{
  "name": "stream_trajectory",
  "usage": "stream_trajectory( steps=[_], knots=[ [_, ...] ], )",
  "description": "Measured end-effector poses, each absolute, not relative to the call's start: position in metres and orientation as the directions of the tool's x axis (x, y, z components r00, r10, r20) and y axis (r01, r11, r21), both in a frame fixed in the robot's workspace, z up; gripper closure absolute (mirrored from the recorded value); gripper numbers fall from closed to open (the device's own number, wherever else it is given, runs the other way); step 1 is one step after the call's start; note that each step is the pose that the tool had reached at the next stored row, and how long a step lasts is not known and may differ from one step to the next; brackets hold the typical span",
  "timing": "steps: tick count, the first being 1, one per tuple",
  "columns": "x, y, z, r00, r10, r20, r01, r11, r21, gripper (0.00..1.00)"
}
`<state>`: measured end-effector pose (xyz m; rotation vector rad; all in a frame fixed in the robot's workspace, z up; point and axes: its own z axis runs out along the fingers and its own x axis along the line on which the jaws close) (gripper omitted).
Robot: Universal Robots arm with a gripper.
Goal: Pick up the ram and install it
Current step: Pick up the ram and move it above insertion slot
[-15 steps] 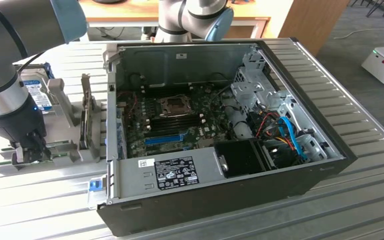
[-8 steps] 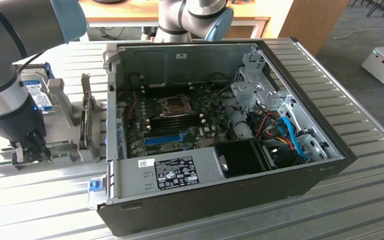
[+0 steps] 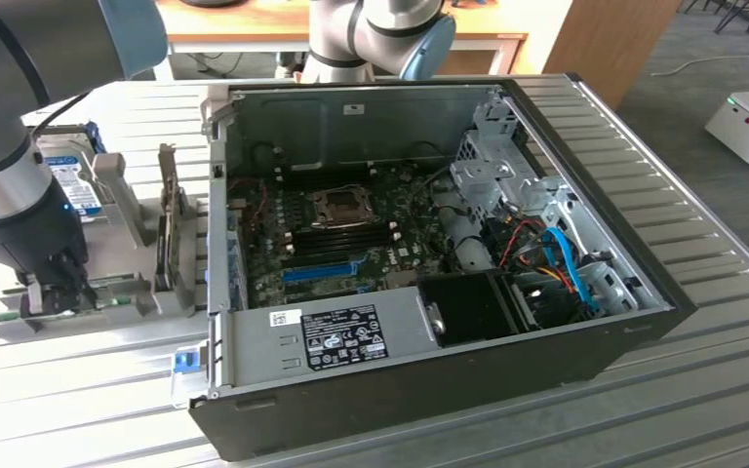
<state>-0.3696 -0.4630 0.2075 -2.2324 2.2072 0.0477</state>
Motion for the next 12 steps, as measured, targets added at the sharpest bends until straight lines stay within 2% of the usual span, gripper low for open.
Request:
stream_trajectory(
  steps=[12],
  knots=[
    [-0.37, -0.463, 0.228, 0.011, -1.0, -0.023, -1.0, -0.012, 0.02, 0.88]
  ],
)
